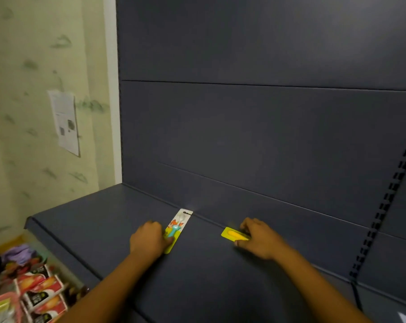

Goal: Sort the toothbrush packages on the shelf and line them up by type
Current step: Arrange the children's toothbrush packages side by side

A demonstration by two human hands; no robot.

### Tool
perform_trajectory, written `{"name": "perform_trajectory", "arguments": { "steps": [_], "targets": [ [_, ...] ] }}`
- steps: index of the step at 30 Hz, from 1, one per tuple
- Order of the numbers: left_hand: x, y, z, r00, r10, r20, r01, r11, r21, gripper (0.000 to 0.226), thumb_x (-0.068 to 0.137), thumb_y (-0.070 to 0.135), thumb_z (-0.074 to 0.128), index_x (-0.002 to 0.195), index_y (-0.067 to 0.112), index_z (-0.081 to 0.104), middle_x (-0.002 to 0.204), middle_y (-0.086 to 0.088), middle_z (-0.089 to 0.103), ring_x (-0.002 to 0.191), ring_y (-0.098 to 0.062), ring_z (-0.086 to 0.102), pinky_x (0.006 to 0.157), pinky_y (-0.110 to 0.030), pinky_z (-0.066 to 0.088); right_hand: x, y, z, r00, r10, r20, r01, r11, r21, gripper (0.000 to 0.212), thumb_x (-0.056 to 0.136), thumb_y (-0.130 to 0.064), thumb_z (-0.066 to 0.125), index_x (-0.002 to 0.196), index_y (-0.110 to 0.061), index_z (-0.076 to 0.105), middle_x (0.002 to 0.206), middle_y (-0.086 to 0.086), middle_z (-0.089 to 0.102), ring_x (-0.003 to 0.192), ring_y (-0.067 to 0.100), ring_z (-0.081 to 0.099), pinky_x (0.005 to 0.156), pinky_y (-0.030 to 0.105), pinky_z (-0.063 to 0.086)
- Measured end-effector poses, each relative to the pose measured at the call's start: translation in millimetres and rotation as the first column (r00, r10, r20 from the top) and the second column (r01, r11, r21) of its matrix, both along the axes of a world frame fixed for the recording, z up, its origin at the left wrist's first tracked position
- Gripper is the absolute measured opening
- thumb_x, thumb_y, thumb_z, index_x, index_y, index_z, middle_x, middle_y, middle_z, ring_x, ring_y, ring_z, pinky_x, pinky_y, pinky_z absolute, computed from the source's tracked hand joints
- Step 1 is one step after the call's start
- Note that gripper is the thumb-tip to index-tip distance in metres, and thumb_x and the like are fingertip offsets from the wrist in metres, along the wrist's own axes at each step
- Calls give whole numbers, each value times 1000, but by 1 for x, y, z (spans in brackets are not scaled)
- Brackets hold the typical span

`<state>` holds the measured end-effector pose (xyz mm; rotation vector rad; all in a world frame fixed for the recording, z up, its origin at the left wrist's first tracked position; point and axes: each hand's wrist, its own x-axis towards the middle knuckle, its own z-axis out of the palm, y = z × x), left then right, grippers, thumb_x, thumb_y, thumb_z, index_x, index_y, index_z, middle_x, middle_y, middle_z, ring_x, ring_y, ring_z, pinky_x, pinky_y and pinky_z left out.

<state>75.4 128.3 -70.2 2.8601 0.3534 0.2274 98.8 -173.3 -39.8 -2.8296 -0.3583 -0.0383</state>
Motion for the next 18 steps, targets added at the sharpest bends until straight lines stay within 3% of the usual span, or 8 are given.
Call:
{"name": "perform_trajectory", "arguments": {
  "steps": [6, 13, 15, 16, 18],
  "targets": [
    [2, -1, 7, 999, -20, -31, 19, 999, -33, 33, 81, 44, 67, 102, 18, 64, 89, 2, 57, 77, -15, 57, 61, -26, 44, -9, 6, -6, 999, -48, -7, 47, 998, -32, 52, 78, -56, 66, 116, -24, 51, 118, 0, 54, 109, 20, 52, 91, 34, 47],
    [-14, 10, 20, 997, -41, -62, 22, 960, -279, 15, 73, 30, 67, 74, 15, 65, 73, 0, 63, 64, -17, 59, 52, -27, 43, -16, 7, 6, 996, -75, 44, 77, 996, -42, 46, 81, -47, 66, 114, -18, 53, 118, 4, 56, 109, 22, 53, 91, 34, 46],
    [-18, 15, 21, 997, -65, -38, 40, 890, -455, 12, 72, 26, 69, 74, 14, 69, 77, 0, 68, 70, -16, 64, 61, -30, 53, -19, 7, 9, 996, -85, 39, 87, 995, -50, 46, 83, -47, 66, 115, -17, 52, 119, 4, 55, 110, 21, 53, 91, 33, 46],
    [-20, 17, 21, 997, -77, -9, 59, 824, -563, 9, 73, 22, 72, 78, 16, 70, 81, 0, 70, 74, -14, 65, 66, -28, 55, -21, 8, 10, 996, -87, 37, 89, 995, -52, 45, 83, -46, 66, 116, -17, 52, 119, 4, 55, 110, 21, 53, 91, 33, 46],
    [-29, 18, 21, 992, -113, 53, 113, 636, -763, 20, 77, 12, 76, 93, 17, 65, 89, -3, 70, 70, -11, 65, 58, -21, 52, -23, 9, 10, 996, -90, 26, 91, 994, -52, 44, 84, -45, 65, 116, -18, 52, 120, 4, 55, 110, 21, 53, 90, 32, 45]
  ]
}}
